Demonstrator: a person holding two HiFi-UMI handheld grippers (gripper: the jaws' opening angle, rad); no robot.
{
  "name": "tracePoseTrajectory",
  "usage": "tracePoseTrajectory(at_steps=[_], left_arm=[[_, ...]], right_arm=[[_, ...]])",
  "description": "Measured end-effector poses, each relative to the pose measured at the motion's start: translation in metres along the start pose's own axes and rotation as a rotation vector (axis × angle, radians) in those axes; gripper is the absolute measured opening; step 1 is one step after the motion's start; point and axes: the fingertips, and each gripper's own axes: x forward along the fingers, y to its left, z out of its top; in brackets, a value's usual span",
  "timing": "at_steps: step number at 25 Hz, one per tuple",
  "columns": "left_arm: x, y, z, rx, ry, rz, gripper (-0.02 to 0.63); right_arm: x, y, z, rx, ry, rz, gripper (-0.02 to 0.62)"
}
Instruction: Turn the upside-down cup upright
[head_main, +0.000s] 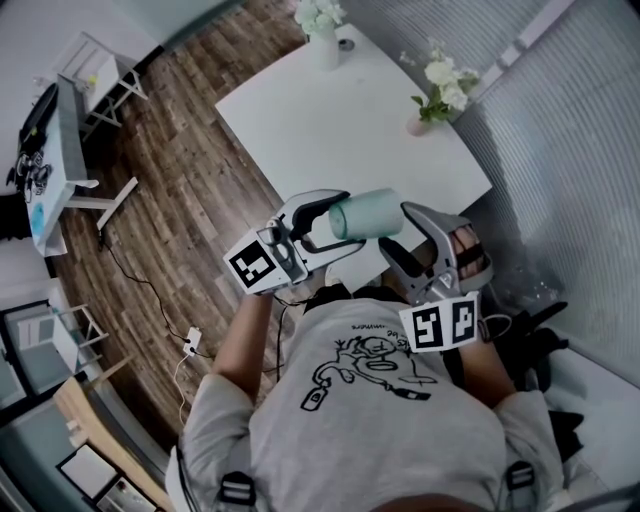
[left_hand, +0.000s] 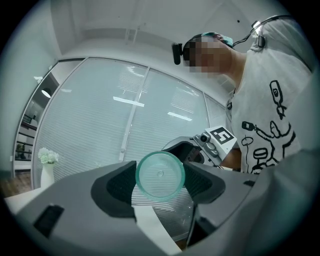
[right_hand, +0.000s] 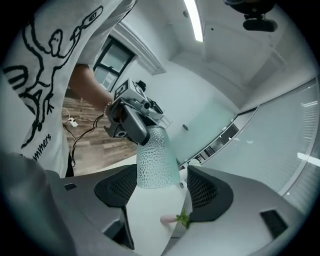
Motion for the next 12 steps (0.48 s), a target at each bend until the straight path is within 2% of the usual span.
tracePoseTrajectory(at_steps=[12], left_arm=[[0.01, -0.003, -0.002, 0.002, -0.004, -0.003, 0.291]], right_arm=[[0.016, 0.009, -0.01, -0.003, 0.049, 0.016, 0.316]])
